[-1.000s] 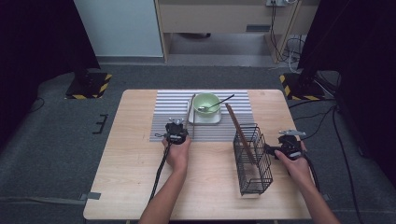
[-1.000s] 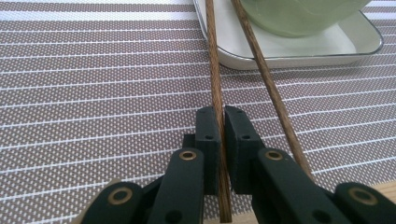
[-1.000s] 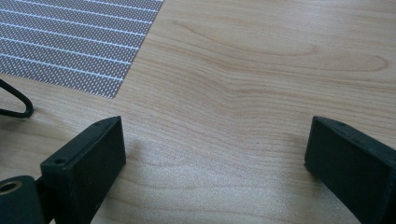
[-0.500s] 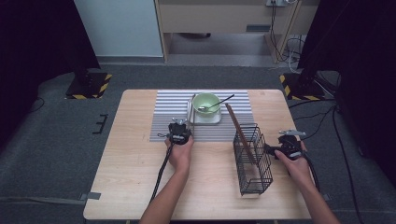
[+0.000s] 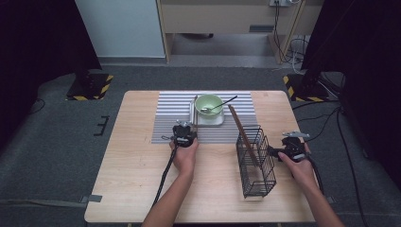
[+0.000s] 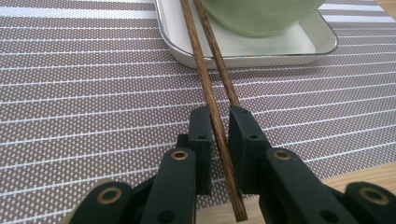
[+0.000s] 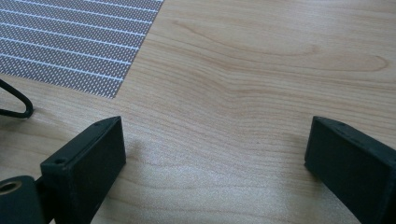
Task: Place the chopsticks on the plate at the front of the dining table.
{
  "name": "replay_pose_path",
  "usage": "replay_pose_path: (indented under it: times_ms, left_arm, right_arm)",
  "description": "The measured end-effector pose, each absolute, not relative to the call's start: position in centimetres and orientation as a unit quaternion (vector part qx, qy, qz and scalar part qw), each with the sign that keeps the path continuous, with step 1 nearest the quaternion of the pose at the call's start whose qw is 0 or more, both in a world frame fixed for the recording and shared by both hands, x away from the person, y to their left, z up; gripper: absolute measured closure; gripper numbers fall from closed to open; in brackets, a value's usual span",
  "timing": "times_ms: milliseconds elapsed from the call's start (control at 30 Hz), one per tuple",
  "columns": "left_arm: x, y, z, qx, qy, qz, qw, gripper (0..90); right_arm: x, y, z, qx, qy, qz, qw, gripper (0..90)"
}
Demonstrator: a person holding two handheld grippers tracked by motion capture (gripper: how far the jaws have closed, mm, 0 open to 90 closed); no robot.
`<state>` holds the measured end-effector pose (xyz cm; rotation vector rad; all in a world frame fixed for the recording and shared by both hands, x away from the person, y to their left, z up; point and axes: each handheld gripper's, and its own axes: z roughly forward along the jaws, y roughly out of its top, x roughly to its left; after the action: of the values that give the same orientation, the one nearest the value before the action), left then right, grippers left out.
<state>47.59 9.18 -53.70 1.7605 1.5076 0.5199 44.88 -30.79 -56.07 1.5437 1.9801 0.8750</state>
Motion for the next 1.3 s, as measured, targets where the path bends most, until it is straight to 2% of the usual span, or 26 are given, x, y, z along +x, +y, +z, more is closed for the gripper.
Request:
replay_pose_path:
  times_ms: [933, 1300]
  left_arm:
    - [48.41, 9.30, -53.76, 0.683, 0.588, 0.202, 0.384, 79.0]
    - [47.88, 9.65, -52.88, 0.682, 0.583, 0.217, 0.384, 71.6]
  right_arm:
    - [44.94, -30.80, -56.07, 0.563, 0.724, 0.321, 0.236, 4.5]
    - [44.95, -30.76, -56.08, 0.562, 0.725, 0.319, 0.237, 4.2]
